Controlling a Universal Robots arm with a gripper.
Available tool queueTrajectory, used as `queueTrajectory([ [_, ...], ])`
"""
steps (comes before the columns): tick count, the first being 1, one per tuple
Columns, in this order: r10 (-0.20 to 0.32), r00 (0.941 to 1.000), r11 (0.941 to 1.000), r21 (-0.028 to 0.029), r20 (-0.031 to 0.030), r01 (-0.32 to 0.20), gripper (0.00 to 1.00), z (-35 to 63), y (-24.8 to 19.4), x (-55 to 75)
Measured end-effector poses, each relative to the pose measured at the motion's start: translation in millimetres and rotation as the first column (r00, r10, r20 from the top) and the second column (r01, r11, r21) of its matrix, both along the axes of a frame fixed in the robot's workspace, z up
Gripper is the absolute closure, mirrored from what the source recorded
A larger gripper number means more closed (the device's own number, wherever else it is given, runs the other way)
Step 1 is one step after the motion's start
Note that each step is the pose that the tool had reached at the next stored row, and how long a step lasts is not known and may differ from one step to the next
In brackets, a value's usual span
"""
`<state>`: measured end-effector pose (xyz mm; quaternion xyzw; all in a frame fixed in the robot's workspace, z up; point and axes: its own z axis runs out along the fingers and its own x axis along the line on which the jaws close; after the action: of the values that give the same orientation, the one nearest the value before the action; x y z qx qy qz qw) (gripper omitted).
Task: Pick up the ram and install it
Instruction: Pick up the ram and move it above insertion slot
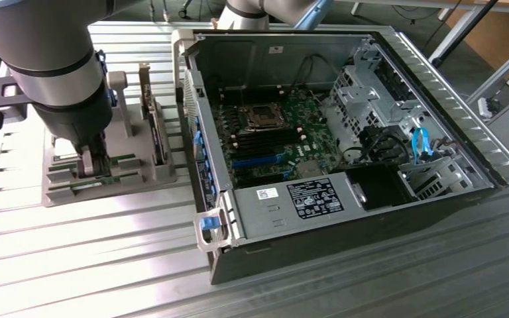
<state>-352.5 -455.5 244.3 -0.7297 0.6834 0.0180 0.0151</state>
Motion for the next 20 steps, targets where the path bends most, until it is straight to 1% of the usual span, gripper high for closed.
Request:
queueTrajectory([
  [2, 0.000, 1.0000, 1.0000, 0.0000, -0.0001, 0.000, 0.71, -1.4, 0.0, -0.9],
  [8, 0.000, 1.0000, 1.0000, -0.0004, 0.0000, 0.000, 0.71, -10.1, 0.0, -3.5],
  [14, 0.000, 1.0000, 1.0000, -0.0005, -0.0001, 0.000, 0.71, -15.5, 0.0, -4.4],
  [15, 0.001, 1.0000, 1.0000, -0.0004, 0.0000, -0.001, 0.71, -20.4, 0.0, -5.1],
  [16, 0.002, 1.0000, 1.0000, -0.0005, 0.0001, -0.002, 0.71, -32.9, 0.0, -10.6],
  [17, 0.003, 1.0000, 1.0000, -0.0025, -0.0001, -0.003, 0.71, -34.8, 0.0, -12.9],
  [19, 0.003, 1.0000, 1.0000, -0.0025, 0.0000, -0.003, 0.71, -37.0, 0.0, -13.0],
  [20, 0.003, 1.0000, 1.0000, -0.0025, -0.0001, -0.003, 0.71, -39.6, 0.0, -13.0],
])
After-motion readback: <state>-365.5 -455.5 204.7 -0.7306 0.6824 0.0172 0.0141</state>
